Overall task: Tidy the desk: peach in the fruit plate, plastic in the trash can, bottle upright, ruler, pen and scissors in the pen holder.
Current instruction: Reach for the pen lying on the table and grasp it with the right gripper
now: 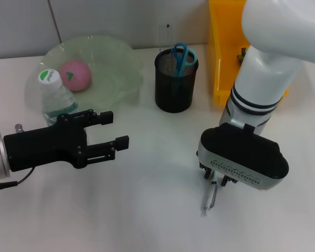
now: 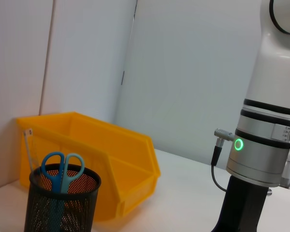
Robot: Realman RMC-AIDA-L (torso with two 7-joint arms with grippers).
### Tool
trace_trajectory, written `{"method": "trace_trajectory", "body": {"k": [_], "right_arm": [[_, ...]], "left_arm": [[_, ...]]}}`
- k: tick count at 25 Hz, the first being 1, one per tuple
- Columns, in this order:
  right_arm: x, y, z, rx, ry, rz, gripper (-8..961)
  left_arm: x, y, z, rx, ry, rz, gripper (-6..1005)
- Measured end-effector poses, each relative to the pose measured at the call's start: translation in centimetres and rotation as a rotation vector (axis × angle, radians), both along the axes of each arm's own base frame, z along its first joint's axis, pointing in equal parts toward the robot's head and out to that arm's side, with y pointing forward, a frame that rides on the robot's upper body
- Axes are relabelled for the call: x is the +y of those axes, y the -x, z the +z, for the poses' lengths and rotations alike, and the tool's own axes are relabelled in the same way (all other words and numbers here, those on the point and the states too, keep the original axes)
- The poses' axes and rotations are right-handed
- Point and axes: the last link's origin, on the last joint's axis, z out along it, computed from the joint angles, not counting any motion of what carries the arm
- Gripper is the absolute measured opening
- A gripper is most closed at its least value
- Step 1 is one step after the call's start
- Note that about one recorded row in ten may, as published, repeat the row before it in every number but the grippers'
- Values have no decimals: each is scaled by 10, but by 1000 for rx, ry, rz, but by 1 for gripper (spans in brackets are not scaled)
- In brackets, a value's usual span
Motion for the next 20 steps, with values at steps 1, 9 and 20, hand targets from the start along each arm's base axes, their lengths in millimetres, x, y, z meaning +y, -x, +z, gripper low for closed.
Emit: {"method": "trace_trajectory", "body": {"k": [1,9,20], "right_arm": [[0,0,0,0,1,0,279],[0,0,-1,6,11,2,257],[0,-2,0,3,8,-5,186]], "left_arm": [[0,0,0,0,-1,0,742],[0,0,0,-2,-1,1,742],[1,-2,1,-12,-3,1,742]]}}
